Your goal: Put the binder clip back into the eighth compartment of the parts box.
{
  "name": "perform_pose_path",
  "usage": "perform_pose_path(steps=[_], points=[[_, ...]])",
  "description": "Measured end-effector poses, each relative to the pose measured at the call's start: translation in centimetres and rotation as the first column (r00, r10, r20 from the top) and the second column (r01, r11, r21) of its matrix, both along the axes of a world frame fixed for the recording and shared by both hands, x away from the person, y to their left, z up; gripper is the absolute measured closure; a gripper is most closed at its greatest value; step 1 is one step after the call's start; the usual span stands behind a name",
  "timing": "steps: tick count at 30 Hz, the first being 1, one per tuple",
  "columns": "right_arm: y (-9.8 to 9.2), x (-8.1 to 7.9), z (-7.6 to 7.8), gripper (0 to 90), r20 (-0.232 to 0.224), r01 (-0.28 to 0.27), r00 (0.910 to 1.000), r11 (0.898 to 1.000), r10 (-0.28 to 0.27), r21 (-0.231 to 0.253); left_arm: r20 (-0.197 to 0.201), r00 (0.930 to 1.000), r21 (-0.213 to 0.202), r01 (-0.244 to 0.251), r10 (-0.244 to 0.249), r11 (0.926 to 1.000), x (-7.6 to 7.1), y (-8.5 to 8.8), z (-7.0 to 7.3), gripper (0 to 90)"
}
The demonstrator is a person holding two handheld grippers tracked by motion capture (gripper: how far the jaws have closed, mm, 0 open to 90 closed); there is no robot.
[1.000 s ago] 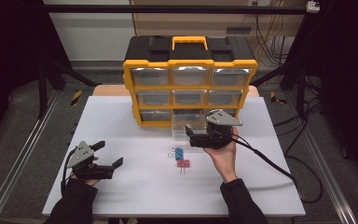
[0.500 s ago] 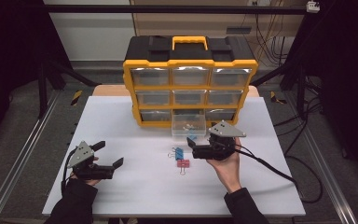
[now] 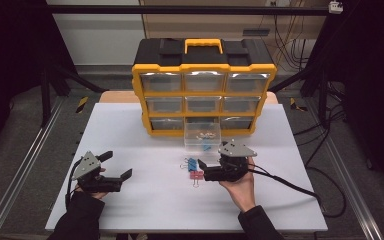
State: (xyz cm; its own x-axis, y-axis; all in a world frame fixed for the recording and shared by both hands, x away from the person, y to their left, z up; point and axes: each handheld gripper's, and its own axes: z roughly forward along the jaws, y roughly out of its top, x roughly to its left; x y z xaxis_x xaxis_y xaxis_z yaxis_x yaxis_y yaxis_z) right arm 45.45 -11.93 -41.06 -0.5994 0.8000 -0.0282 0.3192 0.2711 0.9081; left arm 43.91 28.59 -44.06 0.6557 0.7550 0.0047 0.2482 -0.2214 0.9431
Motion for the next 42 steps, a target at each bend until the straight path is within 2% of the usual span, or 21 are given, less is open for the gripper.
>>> perform_pose_path(steps=[15,23,28,36,42], points=[[1.1,-0.5,-1.9,1.4,-0.054,-0.038,0.9979,0.998,0.036,-0.04,0.001,1.0,-0.002,-0.001,0.001,1.0,0.0,0.1,0.0,1.3],[1.8,-0.3,-3.2,3.1,-0.11,-0.069,0.9922,0.995,0.06,-0.077,0.003,1.0,-0.002,0.0,0.0,1.0,0.0,0.1,0.1,1.3],[2.1,-0.2,-3.7,5.6,-0.12,-0.085,0.9899,0.993,0.075,-0.086,0.003,1.0,-0.001,0.001,-0.001,1.0,0.0,0.0,0.1,1.3],[2.5,0.1,-4.6,10.4,-0.164,-0.112,0.9823,0.986,0.092,-0.12,0.002,1.0,0.001,0.001,-0.001,1.0,0.0,0.0,0.0,1.3],[2.7,0.2,-5.1,19.4,-0.18,-0.141,0.9767,0.982,0.117,-0.129,0.002,1.0,-0.001,0.001,-0.001,1.0,0.0,0.0,0.0,1.3]])
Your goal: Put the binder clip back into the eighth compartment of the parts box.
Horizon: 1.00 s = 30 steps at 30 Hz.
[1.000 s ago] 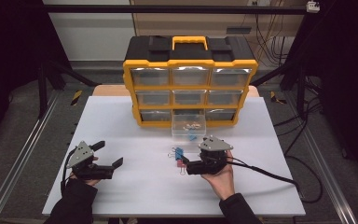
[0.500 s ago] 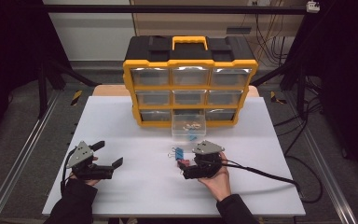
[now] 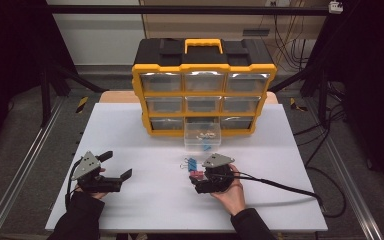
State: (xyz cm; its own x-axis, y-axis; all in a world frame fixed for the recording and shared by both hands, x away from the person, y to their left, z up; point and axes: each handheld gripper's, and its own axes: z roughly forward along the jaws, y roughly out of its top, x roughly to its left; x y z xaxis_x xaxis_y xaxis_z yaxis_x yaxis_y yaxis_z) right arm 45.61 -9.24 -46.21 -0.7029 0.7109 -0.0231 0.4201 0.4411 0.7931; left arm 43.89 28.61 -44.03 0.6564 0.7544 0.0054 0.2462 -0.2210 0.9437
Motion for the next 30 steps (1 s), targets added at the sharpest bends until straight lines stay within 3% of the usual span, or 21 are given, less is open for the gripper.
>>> perform_pose_path(steps=[6,20,30], points=[[0.2,0.1,-0.47,27.1,-0.005,-0.013,0.9999,1.0,0.013,-0.015,-0.001,1.0,0.001,0.0,0.0,1.0,0.01,-0.03,-0.02,1.3],[0.38,0.17,-0.88,56.2,-0.026,-0.065,0.9976,0.998,0.064,-0.026,-0.002,1.0,0.003,0.0,0.0,1.0,0.03,-0.06,-0.06,1.3],[0.36,0.16,-0.89,63.8,-0.017,-0.093,0.9956,0.995,0.092,-0.039,-0.003,1.0,0.004,0.001,-0.001,1.0,0.03,-0.06,-0.07,1.3]])
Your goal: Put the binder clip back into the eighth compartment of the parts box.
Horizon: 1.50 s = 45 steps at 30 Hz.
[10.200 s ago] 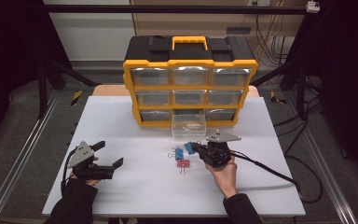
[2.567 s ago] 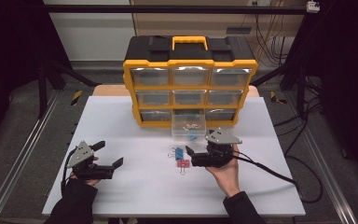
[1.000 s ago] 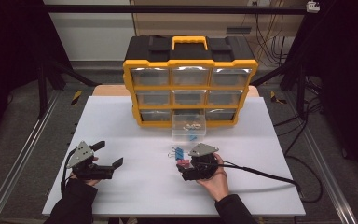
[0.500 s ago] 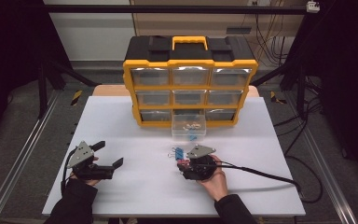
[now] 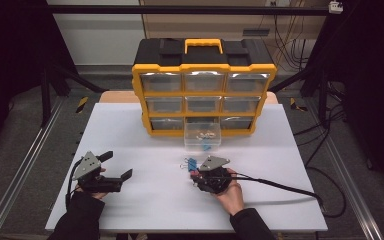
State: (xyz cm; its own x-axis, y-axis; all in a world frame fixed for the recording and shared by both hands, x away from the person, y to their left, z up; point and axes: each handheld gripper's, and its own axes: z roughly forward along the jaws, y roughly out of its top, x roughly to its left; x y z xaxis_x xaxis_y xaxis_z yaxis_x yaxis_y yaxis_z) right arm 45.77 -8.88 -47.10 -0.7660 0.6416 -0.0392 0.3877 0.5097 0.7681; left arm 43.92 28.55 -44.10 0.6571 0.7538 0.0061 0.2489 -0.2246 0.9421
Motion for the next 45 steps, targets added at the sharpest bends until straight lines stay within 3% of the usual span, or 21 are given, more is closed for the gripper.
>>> perform_pose_path(steps=[23,33,45], points=[[-0.3,0.3,0.7,75.0,0.044,-0.001,0.999,1.0,0.001,0.002,-0.003,1.0,0.0,-0.001,0.001,1.0,0.0,0.0,0.0,1.3],[-0.4,0.7,1.0,78.4,0.034,-0.005,0.9994,1.0,0.005,0.0,-0.003,1.0,0.0,-0.001,0.001,1.0,0.1,0.0,-0.1,1.3],[-0.7,0.7,1.4,88.6,0.056,-0.006,0.9984,1.0,0.007,-0.013,-0.004,1.0,-0.001,-0.002,0.002,1.0,0.1,0.0,-0.1,1.4]])
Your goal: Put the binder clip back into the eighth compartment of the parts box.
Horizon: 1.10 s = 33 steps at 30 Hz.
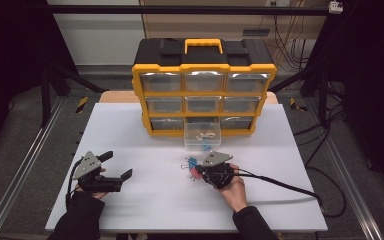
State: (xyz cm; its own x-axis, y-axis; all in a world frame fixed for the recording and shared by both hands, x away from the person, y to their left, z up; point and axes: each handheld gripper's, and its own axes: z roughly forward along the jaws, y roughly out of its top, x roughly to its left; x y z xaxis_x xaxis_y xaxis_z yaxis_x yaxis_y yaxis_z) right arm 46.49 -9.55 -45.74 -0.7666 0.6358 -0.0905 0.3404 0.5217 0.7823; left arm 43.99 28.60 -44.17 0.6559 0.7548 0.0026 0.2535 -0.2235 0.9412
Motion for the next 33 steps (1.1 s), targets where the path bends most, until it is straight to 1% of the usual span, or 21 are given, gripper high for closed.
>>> perform_pose_path(steps=[4,7,15,17,18,21,26,30,33], points=[[0.0,0.0,0.0,88.7,-0.003,-0.007,1.0,1.0,0.007,0.0,0.0,1.0,0.001,0.001,-0.001,1.0,0.0,0.0,0.0,1.3],[-0.1,0.0,0.1,88.8,-0.017,-0.012,0.9998,1.0,0.012,0.001,0.0,1.0,0.0,0.0,0.0,1.0,0.0,0.0,0.0,1.3],[-0.3,-0.1,0.6,88.8,-0.04,-0.003,0.9992,1.0,0.003,0.014,0.002,1.0,0.0,0.0,0.0,1.0,0.0,0.0,0.0,1.3],[-0.4,-0.2,0.7,88.8,-0.039,-0.007,0.9992,1.0,0.008,0.023,0.002,1.0,0.0,0.0,0.0,1.0,0.0,0.0,0.0,1.3],[-0.3,-0.2,0.8,88.8,-0.04,0.003,0.9992,0.999,-0.002,0.032,0.002,1.0,0.0,0.0,0.0,1.0,0.0,0.1,0.1,1.3],[-0.5,-0.3,1.1,88.8,-0.038,-0.005,0.9993,0.999,0.007,0.035,0.002,1.0,-0.001,-0.001,0.001,1.0,0.0,0.1,0.1,1.3],[-0.9,-0.6,1.9,88.8,-0.04,0.002,0.9992,0.998,0.001,0.058,0.005,1.0,-0.004,0.0,0.0,1.0,-0.1,0.1,0.1,1.3],[-1.2,-0.7,2.3,88.8,-0.034,0.008,0.9994,0.997,-0.005,0.075,0.005,1.0,-0.003,-0.001,0.001,1.0,-0.1,0.1,0.1,1.4],[-1.3,-0.8,2.5,88.8,-0.032,0.004,0.9995,0.997,-0.002,0.078,0.007,1.0,-0.004,-0.002,0.002,1.0,-0.1,0.1,0.1,1.3]])
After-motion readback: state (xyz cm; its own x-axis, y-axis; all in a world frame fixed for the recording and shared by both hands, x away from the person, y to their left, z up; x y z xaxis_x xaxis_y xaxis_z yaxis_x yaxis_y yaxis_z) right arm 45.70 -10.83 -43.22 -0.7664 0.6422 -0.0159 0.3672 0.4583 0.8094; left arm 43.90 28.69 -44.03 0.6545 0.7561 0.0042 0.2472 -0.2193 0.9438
